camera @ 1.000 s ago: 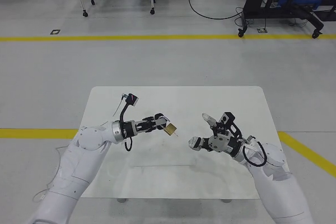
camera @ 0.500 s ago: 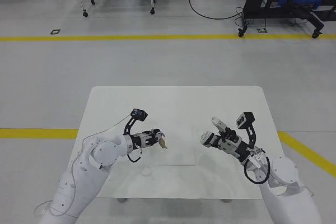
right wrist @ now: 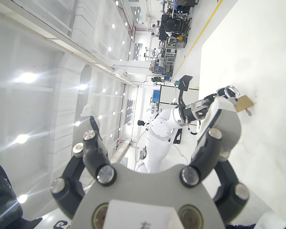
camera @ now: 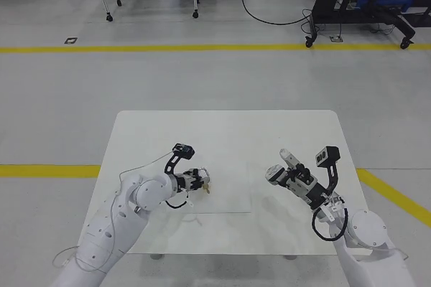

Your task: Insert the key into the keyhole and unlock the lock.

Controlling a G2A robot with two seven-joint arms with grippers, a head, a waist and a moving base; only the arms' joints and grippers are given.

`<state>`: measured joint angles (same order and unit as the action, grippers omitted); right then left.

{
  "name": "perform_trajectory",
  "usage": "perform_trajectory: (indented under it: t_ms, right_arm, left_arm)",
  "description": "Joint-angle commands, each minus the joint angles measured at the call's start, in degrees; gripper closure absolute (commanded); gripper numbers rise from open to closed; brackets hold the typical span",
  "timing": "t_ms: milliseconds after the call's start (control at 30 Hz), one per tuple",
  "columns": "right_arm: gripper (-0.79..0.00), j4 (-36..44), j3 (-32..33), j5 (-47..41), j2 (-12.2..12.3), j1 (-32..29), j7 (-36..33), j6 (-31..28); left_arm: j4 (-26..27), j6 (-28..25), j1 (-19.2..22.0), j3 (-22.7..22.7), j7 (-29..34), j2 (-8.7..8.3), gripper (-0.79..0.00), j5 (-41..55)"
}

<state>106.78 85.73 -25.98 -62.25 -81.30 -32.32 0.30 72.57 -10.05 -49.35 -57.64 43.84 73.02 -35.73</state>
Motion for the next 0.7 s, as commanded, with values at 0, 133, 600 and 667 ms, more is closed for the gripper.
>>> perform_trajectory:
  t_ms: [0, 133, 600, 667]
  right_arm:
    - [-0.785, 0.0, 0.0, 0.0, 0.0, 0.0, 0.0, 0.0]
    - [-0.785, 0.0, 0.0, 0.0, 0.0, 0.0, 0.0, 0.0]
    - [-0.785, 0.7, -0.5, 6.5, 0.2, 0.3, 0.6, -1.5]
    - [-0.785, 1.7, -1.1, 19.6, 0.3, 0.2, 7.6, -3.3]
  left_arm:
    - [1.7, -1.4, -1.6, -2.7, -0.6, -0.71, -0.785, 0.9]
    - [6.7, -3.5, -6.4, -9.2, -3.2, -2.40, -0.785, 1.2]
    - [8.8, -3.3, -16.9, -26.3, -25.4, -4.82, -0.785, 2.1]
    - [7.7, 2.0, -15.6, -26.3, -27.9, -4.79, -0.785, -2.1]
